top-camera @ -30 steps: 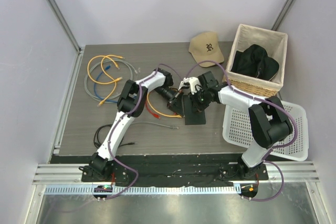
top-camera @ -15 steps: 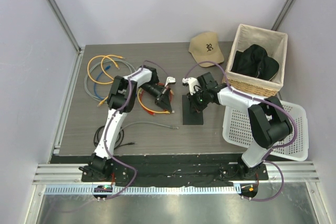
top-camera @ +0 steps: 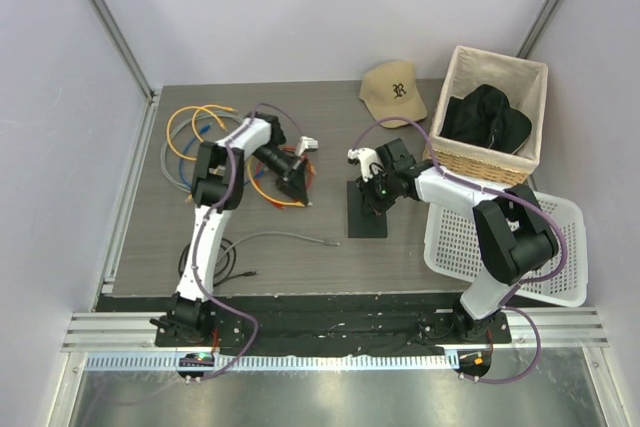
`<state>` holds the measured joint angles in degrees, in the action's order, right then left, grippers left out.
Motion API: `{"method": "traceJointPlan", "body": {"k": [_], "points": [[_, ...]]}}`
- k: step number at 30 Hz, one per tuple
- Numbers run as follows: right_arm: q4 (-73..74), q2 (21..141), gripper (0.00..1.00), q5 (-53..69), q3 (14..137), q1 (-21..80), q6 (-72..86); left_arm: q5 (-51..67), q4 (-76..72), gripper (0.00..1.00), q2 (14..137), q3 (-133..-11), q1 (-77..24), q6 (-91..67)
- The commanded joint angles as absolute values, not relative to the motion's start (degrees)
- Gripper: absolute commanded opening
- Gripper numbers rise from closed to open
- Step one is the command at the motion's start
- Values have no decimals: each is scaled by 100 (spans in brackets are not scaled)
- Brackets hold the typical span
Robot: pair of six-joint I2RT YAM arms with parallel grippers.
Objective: Pull the plug from the switch port
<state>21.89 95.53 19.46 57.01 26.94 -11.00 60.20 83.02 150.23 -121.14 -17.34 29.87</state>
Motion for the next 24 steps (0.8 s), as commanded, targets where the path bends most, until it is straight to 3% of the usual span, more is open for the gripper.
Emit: {"method": "traceJointPlan", "body": {"k": [1,5,7,8,9,14,15,24], "points": [[2812,9817,2,1547,5309,2725,-1195,3492,8439,0,14652,-12094,-880,2795],[2777,9826,2,1573,5317,2725,-1195,2612,7859,2,14109,-12077,-756,2891],[2751,9835,2,1582,5317,2725,-1187,2724,7726,11,13853,-11989,-826,3022],[2734,9826,2,1582,5317,2725,-1187,2820,7665,17,13747,-11953,-852,3050],[2725,9826,2,1582,5317,2725,-1178,2934,7594,33,13546,-11849,-922,3041],[2707,9844,3,1600,5344,2725,-1151,2857,6630,50,12833,-11269,-1002,2297],[2707,9844,3,1608,5352,2725,-1151,2891,6496,62,12675,-11163,-1011,2224],[2610,9835,5,1670,5265,2725,-1125,2997,6988,69,11620,-10400,-1397,2557]]}}
